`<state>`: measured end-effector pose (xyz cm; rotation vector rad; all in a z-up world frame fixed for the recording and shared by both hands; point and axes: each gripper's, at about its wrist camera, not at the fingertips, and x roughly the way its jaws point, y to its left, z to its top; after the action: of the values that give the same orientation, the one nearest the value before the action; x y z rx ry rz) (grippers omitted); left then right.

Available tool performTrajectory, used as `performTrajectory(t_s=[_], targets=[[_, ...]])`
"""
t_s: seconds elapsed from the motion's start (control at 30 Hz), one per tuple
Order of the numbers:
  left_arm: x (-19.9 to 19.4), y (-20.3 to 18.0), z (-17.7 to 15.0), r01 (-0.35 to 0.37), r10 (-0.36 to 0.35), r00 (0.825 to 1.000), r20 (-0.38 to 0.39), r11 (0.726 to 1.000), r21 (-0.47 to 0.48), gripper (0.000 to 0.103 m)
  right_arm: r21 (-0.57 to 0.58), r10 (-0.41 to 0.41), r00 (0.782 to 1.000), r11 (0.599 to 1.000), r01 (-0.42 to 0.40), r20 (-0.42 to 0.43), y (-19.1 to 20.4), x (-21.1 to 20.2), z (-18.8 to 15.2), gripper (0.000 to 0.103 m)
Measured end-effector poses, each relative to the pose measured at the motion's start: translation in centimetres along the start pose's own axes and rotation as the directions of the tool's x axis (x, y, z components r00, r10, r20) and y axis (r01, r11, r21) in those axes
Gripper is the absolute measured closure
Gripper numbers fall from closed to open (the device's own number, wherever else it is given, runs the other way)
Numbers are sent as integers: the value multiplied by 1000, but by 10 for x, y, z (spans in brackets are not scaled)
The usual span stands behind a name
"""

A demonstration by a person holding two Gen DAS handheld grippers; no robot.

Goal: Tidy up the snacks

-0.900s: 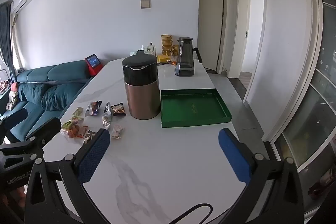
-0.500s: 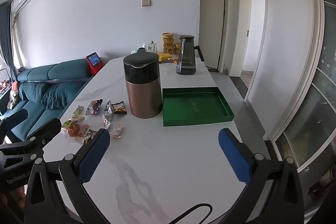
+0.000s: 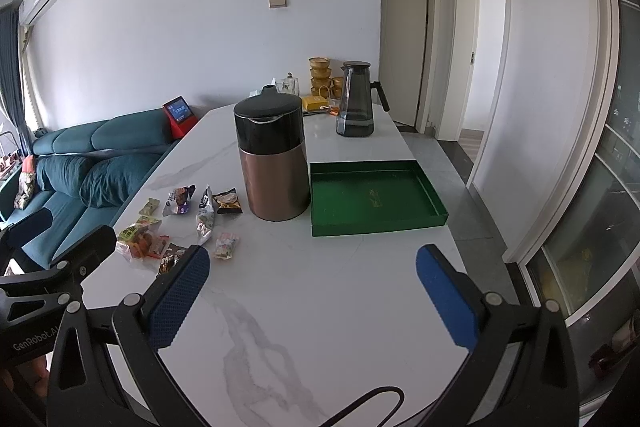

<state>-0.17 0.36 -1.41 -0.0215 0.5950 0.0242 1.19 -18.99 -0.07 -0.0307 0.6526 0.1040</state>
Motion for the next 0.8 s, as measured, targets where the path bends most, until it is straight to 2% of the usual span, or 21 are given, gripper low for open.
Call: performTrajectory(t_s=[0.8], targets=[[3,-1,2,-2,2,1000,-7,1000,2,1,0,-8,1000,1000,8,-6,-7,0,-4,0]])
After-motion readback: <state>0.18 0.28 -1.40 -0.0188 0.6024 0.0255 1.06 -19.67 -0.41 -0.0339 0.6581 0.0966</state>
